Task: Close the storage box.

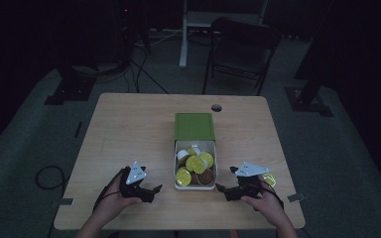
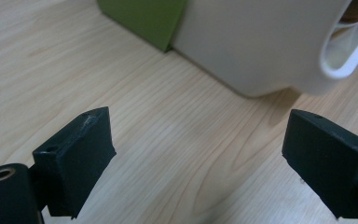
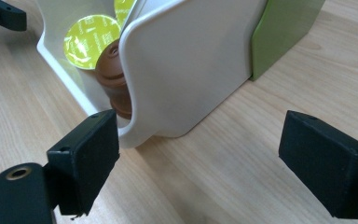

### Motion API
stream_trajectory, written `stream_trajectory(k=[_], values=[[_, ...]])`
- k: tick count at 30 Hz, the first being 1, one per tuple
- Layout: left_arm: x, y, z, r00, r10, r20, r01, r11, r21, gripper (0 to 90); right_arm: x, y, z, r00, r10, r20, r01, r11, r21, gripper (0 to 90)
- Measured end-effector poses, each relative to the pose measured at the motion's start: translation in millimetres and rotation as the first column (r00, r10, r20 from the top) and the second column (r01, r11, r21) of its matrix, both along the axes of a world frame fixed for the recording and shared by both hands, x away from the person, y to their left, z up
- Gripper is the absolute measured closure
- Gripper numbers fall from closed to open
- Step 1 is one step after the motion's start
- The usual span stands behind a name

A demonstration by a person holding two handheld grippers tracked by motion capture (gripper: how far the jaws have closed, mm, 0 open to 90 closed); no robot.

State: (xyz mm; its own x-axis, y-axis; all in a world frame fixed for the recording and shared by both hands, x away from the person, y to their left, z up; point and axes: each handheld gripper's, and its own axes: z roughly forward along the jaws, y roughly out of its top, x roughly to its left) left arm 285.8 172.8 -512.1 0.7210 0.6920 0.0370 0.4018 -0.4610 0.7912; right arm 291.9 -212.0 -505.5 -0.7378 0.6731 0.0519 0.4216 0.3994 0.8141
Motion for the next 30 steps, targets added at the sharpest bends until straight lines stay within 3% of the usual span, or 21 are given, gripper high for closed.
stream_trajectory(k=[4, 7, 19, 30], values=[[2.7, -10.4, 3.2, 0.9995, -0.033, 0.001, 0.033, 0.9992, -0.021, 8.9, 2.6, -0.2, 3.0, 1.0000, -0.002, 0.002, 0.002, 0.9999, 0.015, 11.9], [4.4, -17.6, 5.9, 0.9982, -0.060, -0.011, 0.059, 0.9965, -0.060, 8.9, 3.8, 0.4, 4.6, 1.0000, -0.003, 0.003, 0.003, 0.9998, 0.020, 12.0], [14.0, -34.8, 14.6, 0.9949, -0.094, 0.035, 0.096, 0.9944, -0.046, 8.9, 10.3, 1.9, 8.2, 1.0000, -0.006, 0.001, 0.006, 0.9991, 0.042, 11.9], [24.8, -43.2, 13.8, 0.9941, -0.102, 0.036, 0.104, 0.9938, -0.039, 8.9, 16.9, 3.6, 5.3, 1.0000, 0.001, -0.009, 0.000, 0.9984, 0.057, 11.4]])
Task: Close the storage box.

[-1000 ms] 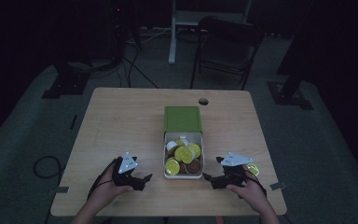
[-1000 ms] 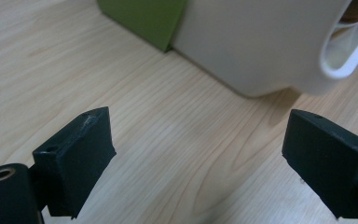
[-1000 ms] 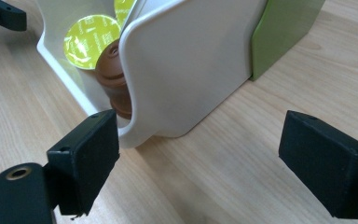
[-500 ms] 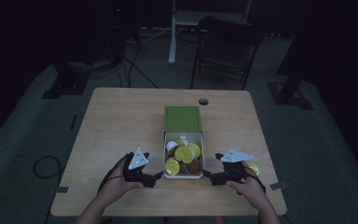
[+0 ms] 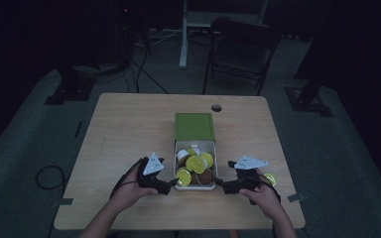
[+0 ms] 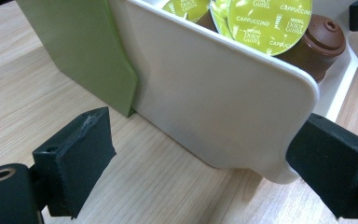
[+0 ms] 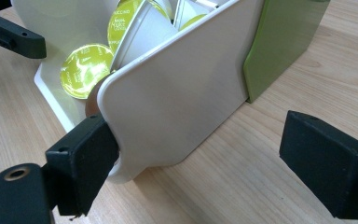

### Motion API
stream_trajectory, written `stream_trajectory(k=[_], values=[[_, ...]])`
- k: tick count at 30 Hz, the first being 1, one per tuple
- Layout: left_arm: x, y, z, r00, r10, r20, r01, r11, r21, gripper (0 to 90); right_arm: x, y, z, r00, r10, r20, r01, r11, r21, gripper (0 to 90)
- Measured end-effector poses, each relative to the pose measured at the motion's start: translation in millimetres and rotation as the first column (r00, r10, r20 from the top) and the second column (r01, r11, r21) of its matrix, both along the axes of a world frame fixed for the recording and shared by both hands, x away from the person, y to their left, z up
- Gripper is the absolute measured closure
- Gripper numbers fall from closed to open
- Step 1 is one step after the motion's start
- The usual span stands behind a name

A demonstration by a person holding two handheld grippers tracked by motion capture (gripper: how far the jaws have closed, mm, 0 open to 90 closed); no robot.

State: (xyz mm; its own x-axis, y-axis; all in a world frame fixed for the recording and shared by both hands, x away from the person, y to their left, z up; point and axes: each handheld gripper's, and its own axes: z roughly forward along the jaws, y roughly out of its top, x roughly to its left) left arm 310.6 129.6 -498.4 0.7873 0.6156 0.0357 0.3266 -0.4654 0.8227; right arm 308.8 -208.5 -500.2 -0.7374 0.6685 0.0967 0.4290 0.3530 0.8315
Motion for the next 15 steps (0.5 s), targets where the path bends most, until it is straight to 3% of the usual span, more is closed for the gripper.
stream_trajectory(k=[5, 15], values=[[2.7, -1.1, 0.9, 0.9999, 0.006, 0.012, -0.006, 1.0000, 0.008, 8.8, 2.2, 0.2, -0.2, 1.0000, -0.008, 0.003, 0.008, 1.0000, -0.002, 11.4], [8.3, -1.3, -0.3, 0.9998, 0.022, -0.004, -0.022, 0.9998, -0.005, 8.8, 7.3, 0.3, -1.1, 0.9997, -0.025, -0.004, 0.025, 0.9997, 0.004, 11.4]])
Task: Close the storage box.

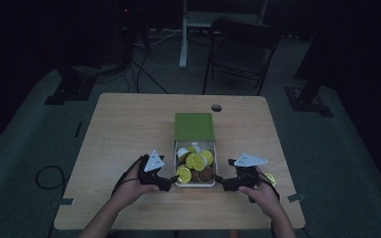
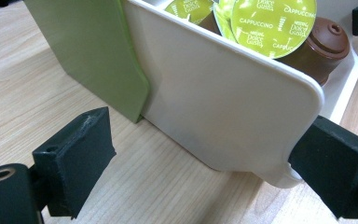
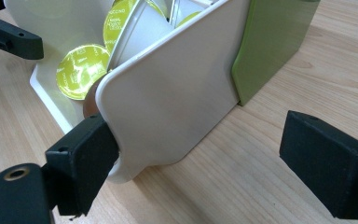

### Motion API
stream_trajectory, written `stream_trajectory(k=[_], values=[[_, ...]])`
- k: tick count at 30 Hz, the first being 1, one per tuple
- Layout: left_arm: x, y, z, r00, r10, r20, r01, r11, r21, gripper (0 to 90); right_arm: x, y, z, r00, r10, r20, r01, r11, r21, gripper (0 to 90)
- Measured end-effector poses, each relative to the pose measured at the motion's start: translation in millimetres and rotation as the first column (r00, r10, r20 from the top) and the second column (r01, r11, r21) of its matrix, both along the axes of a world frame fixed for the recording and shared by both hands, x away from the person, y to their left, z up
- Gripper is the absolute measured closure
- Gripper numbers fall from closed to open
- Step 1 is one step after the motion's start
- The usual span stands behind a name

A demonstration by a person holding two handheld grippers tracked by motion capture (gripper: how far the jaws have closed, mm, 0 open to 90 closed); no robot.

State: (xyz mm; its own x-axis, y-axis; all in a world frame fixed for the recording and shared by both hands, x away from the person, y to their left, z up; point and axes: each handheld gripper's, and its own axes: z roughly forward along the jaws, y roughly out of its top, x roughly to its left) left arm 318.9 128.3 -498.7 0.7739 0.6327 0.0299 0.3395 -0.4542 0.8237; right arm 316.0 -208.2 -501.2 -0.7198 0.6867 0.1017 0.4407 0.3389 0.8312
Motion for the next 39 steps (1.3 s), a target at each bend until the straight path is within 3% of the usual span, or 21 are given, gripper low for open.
stream_trajectory(k=[5, 17, 39], values=[[0.6, 0.0, 0.4, 1.0000, 0.005, 0.000, -0.005, 1.0000, 0.003, 8.8, 1.6, -1.0, -1.8, 0.9998, -0.007, -0.018, 0.007, 0.9998, 0.019, 11.4], [7.6, -0.4, 1.2, 1.0000, 0.007, 0.007, -0.007, 0.9999, 0.011, 8.8, 7.6, 1.4, 0.7, 1.0000, -0.004, 0.001, 0.004, 1.0000, -0.008, 11.4], [19.5, -1.9, 2.4, 0.9998, 0.017, 0.003, -0.017, 0.9996, 0.021, 8.8, 19.9, 1.5, 0.2, 0.9995, -0.031, -0.011, 0.031, 0.9995, -0.001, 11.4]])
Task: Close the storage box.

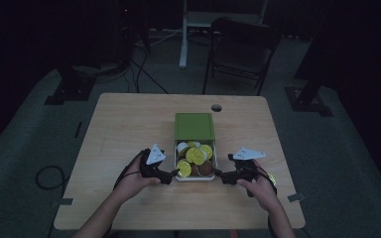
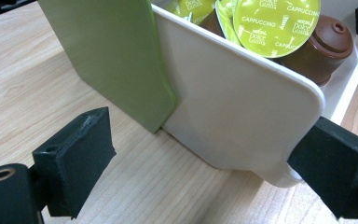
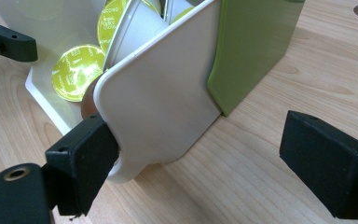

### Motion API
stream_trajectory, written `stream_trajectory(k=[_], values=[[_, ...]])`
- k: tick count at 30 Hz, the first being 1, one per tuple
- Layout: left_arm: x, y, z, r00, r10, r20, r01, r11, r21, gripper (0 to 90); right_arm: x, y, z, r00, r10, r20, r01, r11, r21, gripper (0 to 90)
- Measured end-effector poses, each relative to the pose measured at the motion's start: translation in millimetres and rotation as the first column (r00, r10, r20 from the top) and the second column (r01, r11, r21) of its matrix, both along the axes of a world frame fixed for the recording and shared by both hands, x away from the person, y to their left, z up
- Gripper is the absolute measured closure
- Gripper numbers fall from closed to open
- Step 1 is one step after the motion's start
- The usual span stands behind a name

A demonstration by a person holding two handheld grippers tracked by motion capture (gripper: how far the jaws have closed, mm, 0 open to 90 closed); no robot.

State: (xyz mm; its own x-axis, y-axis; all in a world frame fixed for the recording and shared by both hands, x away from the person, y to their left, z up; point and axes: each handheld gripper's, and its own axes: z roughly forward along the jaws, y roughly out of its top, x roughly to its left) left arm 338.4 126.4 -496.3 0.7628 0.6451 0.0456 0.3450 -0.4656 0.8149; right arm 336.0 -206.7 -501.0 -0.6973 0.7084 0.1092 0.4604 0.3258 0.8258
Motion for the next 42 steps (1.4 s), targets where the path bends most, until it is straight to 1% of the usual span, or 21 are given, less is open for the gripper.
stream_trajectory(k=[7, 8, 9, 16, 18, 20, 26, 33, 37, 42], values=[[3.8, -0.6, 0.8, 0.9999, 0.008, 0.008, -0.008, 0.9999, 0.007, 8.8, 4.1, 1.1, 0.1, 1.0000, -0.005, 0.002, 0.005, 1.0000, -0.006, 11.4], [4.8, -0.9, 1.5, 0.9999, 0.007, 0.012, -0.007, 0.9998, 0.017, 8.8, 4.5, 1.3, 0.0, 1.0000, -0.007, 0.002, 0.007, 1.0000, -0.005, 11.4], [4.8, -0.9, 1.5, 0.9999, 0.007, 0.012, -0.007, 0.9998, 0.017, 8.8, 4.5, 1.3, 0.0, 1.0000, -0.007, 0.002, 0.007, 1.0000, -0.005, 11.4], [9.8, -1.6, 1.3, 1.0000, 0.010, 0.002, -0.010, 0.9999, 0.004, 8.8, 8.5, 1.7, -0.5, 0.9999, -0.017, 0.004, 0.017, 0.9998, -0.007, 11.4], [11.8, -1.3, 1.1, 0.9999, 0.016, -0.005, -0.016, 0.9998, -0.007, 8.8, 10.7, 1.2, -0.6, 0.9997, -0.023, -0.005, 0.023, 0.9997, 0.002, 11.4], [12.5, -1.1, 0.9, 0.9998, 0.020, -0.008, -0.020, 0.9998, -0.009, 8.8, 11.2, 1.1, -0.8, 0.9997, -0.025, -0.005, 0.025, 0.9997, 0.004, 11.4], [18.4, -0.9, 2.0, 0.9995, 0.030, -0.007, -0.031, 0.9993, -0.022, 8.8, 16.0, 2.0, -0.4, 0.9993, -0.034, 0.016, 0.034, 0.9994, -0.001, 11.4], [24.4, -0.9, 3.9, 0.9994, 0.035, -0.003, -0.035, 0.9992, -0.019, 8.8, 21.6, 4.8, 0.0, 0.9992, -0.038, 0.015, 0.038, 0.9992, -0.014, 11.4], [26.5, -1.6, 4.9, 0.9994, 0.035, 0.005, -0.035, 0.9993, -0.008, 8.8, 23.8, 5.5, -0.6, 0.9991, -0.041, 0.011, 0.041, 0.9991, -0.014, 11.4], [29.0, -1.6, 4.7, 0.9992, 0.038, 0.009, -0.038, 0.9992, -0.015, 8.8, 26.9, 4.8, -0.5, 0.9987, -0.050, 0.009, 0.051, 0.9987, -0.009, 11.4]])
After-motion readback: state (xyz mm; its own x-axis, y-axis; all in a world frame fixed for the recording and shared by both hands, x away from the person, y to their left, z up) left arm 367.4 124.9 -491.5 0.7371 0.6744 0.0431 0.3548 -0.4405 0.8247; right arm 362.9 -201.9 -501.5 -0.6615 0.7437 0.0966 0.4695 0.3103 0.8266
